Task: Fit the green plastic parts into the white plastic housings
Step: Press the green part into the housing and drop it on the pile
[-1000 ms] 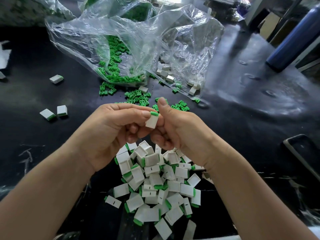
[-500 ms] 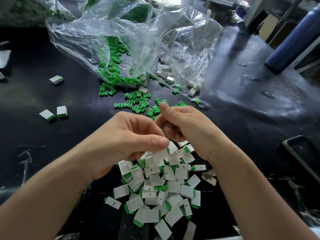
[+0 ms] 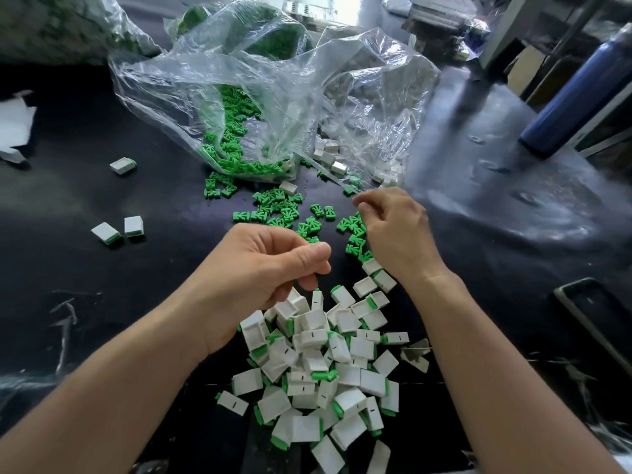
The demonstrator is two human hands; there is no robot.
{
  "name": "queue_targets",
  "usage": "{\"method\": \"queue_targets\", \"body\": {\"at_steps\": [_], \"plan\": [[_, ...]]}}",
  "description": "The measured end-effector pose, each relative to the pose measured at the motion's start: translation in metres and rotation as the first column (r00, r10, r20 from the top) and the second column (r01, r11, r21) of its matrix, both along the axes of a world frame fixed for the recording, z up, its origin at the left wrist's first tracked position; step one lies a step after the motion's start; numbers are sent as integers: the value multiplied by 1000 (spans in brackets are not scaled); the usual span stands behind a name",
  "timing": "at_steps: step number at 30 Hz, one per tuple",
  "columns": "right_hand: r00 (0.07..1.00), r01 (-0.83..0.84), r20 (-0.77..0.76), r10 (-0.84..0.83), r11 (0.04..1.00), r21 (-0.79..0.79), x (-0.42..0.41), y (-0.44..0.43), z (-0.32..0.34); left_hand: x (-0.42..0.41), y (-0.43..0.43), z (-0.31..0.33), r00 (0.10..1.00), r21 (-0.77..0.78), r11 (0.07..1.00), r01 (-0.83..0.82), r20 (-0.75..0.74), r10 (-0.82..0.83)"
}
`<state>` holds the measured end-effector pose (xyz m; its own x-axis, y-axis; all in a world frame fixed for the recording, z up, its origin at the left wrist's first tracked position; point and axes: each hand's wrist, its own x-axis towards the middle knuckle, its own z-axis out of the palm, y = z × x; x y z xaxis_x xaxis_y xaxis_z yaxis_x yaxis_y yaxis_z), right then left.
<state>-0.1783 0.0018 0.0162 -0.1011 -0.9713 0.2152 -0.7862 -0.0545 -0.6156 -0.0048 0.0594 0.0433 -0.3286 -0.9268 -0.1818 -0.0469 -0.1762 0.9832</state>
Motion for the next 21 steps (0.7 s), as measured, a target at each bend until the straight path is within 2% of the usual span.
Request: {"method": "queue_targets", "body": {"at_steps": [7, 14, 17, 19, 21], "plan": [[991, -54, -118, 65, 994, 93, 4, -34, -7, 1, -2, 0, 999, 17, 999, -36, -11, 36], [987, 55, -157, -40, 994, 96, 1, -66, -7, 1, -2, 0, 999, 32, 999, -34, -24, 34], [950, 115, -305, -73, 986, 122, -1, -78, -10, 0, -1, 0, 999, 36, 999, -25, -26, 26], [897, 160, -438, -52, 964, 212, -1, -86, -10, 0, -1, 0, 999, 35, 999, -22, -28, 23], [874, 197, -485, -21, 928, 315, -3, -93, -6, 0, -1, 0, 999, 37, 999, -20, -31, 21]]}}
